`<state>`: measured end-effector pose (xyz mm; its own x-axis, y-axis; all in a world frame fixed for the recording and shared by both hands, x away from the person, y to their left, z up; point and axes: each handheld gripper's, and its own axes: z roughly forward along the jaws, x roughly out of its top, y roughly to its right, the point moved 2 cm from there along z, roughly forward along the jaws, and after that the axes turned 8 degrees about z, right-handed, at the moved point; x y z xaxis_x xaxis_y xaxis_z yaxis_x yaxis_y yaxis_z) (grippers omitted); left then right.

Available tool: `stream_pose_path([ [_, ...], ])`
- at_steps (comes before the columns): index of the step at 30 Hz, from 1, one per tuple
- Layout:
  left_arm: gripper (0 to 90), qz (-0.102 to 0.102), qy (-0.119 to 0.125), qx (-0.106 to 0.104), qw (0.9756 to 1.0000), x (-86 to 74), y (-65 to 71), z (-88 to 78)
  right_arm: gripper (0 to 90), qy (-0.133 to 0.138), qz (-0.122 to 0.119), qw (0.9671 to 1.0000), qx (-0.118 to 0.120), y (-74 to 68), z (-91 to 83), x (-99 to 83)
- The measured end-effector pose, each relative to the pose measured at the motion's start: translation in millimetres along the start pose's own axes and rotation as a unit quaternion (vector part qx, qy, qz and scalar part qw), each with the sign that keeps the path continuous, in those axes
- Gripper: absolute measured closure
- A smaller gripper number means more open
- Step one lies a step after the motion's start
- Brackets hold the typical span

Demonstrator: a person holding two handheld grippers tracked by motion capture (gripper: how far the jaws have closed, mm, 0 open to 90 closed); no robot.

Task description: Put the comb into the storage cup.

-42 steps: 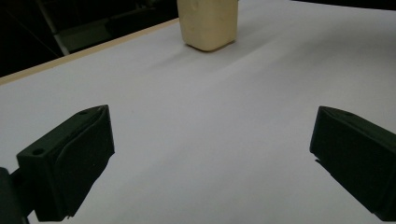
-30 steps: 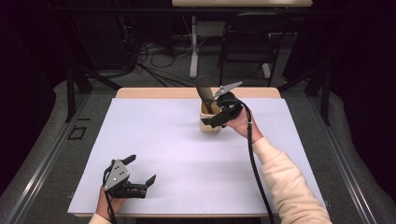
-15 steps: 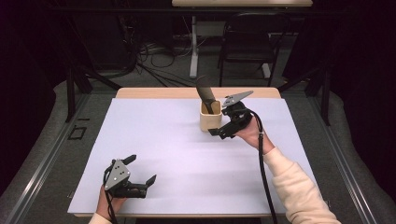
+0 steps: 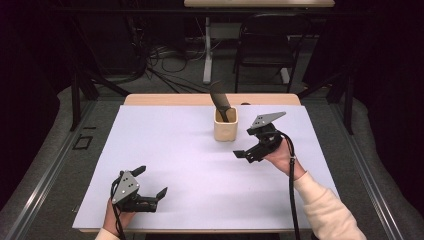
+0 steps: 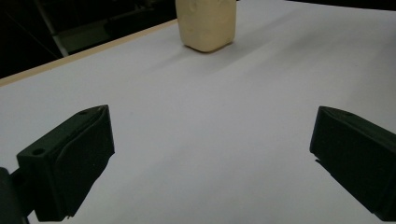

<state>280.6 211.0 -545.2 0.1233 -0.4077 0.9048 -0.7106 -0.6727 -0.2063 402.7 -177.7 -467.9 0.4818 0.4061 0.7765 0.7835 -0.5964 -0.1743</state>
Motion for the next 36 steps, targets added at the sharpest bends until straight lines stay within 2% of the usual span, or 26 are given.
stream_pose_path([
  [6,0.0,0.001,-0.001,0.0,1.0,0.0,-0.2,0.5,0.0,0.001,-0.004,1.0,0.001,-7.1,-9.2,-13.2],
  [17,0.0,0.0,0.0,0.0,1.0,0.1,-0.1,0.6,0.0,0.001,-0.007,0.9998,-0.016,-17.5,-26.3,-39.6],
  [36,0.0,0.0,-0.001,0.001,1.0,0.0,0.2,0.3,0.0,0.019,-0.003,0.9988,-0.045,-27.3,-43.0,-81.5],
])
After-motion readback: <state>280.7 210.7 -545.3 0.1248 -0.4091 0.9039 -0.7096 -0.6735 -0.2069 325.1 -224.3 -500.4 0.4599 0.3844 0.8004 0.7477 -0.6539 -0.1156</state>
